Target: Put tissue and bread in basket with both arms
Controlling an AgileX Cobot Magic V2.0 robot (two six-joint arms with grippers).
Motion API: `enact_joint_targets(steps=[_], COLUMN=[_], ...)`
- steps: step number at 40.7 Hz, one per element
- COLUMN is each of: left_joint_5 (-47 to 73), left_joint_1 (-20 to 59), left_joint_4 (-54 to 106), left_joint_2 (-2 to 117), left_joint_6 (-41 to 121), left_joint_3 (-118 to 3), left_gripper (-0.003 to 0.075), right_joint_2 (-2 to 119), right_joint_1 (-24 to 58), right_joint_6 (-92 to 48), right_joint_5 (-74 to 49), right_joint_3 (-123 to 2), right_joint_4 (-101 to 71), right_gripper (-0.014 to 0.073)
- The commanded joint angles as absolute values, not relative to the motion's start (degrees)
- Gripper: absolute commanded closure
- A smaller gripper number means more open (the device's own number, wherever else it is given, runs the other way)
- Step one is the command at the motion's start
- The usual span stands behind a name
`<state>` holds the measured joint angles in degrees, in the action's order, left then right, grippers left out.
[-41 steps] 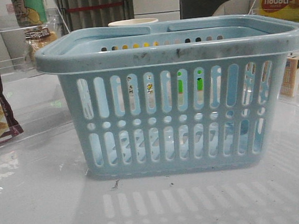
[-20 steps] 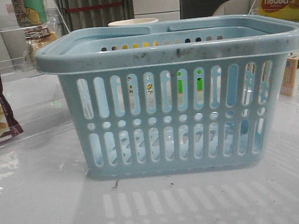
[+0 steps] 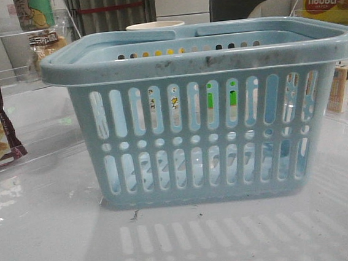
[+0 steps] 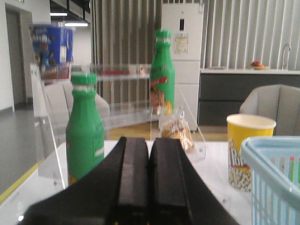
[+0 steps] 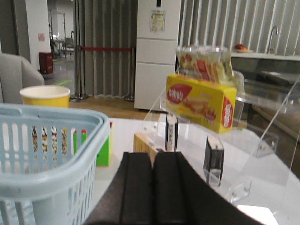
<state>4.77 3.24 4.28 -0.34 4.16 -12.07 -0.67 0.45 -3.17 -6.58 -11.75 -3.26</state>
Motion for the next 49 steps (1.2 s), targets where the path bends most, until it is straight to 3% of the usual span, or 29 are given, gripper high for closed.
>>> enact_joint_targets(steps=[1,17,27,40,44,49], left_joint_5=[4.37,26.93,34.18,34.95,34.88,34.38], left_joint_1=[3.25,3.25,3.25,3.25,3.25,3.36], left_joint_4=[4.04,4.04,4.52,4.53,4.43,4.89], left_joint_2=[1.52,20.73,28.94,38.07,40.5,43.01], left_joint_6=[3.66,3.66,3.66,3.66,4.75,6.52], left_joint_3=[-20.58,-45.32,-44.27,-39.98,-39.75,-39.75], left_gripper=[0.0629,0.0629,0.0629,0.0625,0.0542,0.0321], right_joint_2=[1.48,19.49,29.25,38.85,40.9,43.13], right_joint_1=[0.36,0.36,0.36,0.36,0.36,0.36], right_joint_6=[-3.47,-3.47,-3.47,-3.47,-3.47,-3.47], right_joint_5=[-8.08,-30.65,-39.62,-40.42,-40.42,-39.73], right_joint_3=[-20.73,-41.59,-41.62,-38.43,-38.23,-38.23], right_joint_4=[-2.91,-1.45,-1.45,-1.45,-1.45,-1.45], right_gripper=[0.0537,0.0537,0.0537,0.0531,0.0416,0.0149])
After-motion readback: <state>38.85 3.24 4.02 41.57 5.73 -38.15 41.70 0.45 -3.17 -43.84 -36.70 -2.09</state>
